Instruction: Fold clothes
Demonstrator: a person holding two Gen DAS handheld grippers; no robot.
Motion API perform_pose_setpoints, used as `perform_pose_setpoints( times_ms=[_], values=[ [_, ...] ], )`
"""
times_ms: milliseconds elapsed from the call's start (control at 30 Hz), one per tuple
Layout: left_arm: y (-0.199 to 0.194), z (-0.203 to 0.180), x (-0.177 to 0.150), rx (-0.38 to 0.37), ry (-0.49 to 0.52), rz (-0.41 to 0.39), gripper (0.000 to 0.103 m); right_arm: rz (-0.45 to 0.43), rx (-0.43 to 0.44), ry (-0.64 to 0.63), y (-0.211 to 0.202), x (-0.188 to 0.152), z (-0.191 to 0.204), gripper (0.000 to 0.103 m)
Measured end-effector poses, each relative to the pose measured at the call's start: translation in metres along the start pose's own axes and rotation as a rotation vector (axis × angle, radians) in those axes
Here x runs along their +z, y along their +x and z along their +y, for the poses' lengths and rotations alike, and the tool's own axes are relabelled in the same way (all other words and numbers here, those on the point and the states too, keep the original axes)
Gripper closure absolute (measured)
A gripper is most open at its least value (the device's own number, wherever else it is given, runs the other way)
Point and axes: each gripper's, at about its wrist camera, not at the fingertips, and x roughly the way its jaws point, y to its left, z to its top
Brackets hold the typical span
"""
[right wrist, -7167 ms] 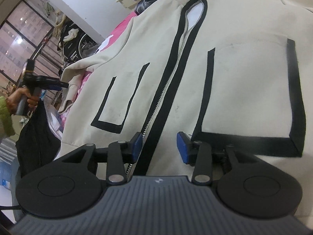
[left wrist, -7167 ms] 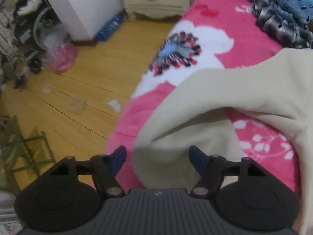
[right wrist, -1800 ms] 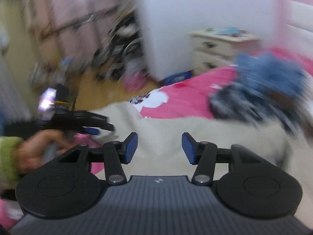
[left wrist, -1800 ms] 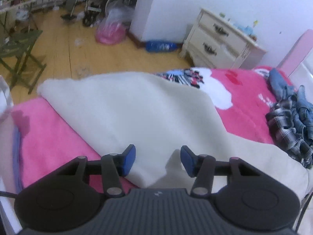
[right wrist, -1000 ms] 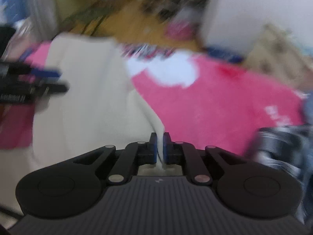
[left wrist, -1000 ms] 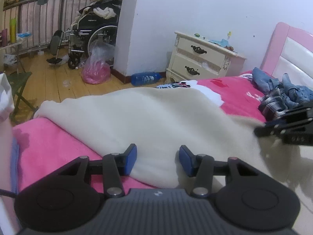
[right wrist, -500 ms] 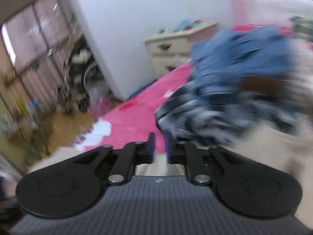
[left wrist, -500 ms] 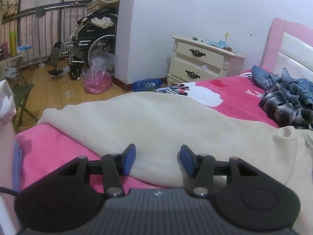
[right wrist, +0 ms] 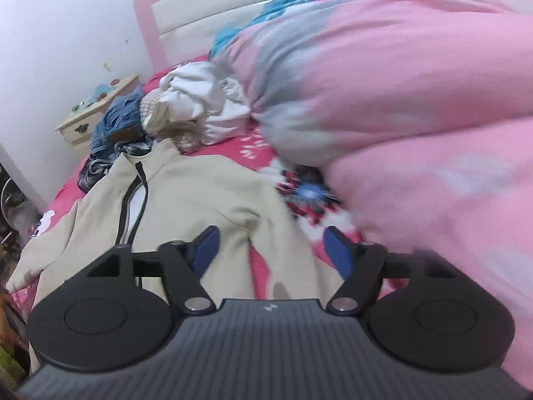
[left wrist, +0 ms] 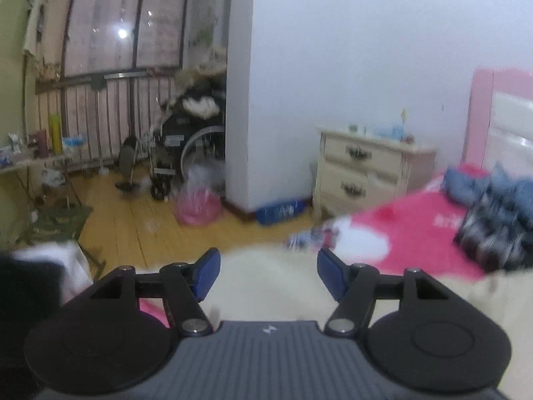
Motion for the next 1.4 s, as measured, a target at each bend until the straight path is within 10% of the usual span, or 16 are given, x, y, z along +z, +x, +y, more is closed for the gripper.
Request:
perform_pose_setpoints(
  times_ms=[167, 367, 633, 767, 1167, 1233, 1400],
  values=[
    [-0.055, -0.021, 0.033, -0.223, -0.026, 0.024, 0.019, -0.048, 0.025, -0.039, -0.041, -0.031, -0.013, 0.006],
    [-0.109, -0.066, 0.037, -0.713, 0.021, 0.319, 0.002, -0.091, -0.012, -0.1, -0.079, -0.062, -0.009, 0.001],
    [-0.199, -0.163, -0.041, -1.073, 0.22, 0.735, 0.001, 0.031, -0.248, -0.435, -0.092, -0.114, -0.002, 0.003],
    [-0.232, -0.202, -0.096, -1.169, 0.359, 0.856, 0.001, 0.054, -0.224, -0.563, -0.09, -0.116, 0.002, 0.006],
    [-0.278, -0.226, -0.163, -1.266, 0.582, 0.462, 0.008, 0.512, -0.06, -0.917, 0.031, -0.132, 0.031, 0.063],
    [-0.283, -0.228, -0.161, -1.295, 0.616, 0.397, 0.01, 0.498, -0.05, -0.871, 0.026, -0.117, 0.024, 0.095],
    [-0.293, -0.234, -0.16, -1.402, 0.658, 0.293, 0.012, 0.361, -0.061, -0.555, -0.003, -0.047, -0.018, 0.096]
  ],
)
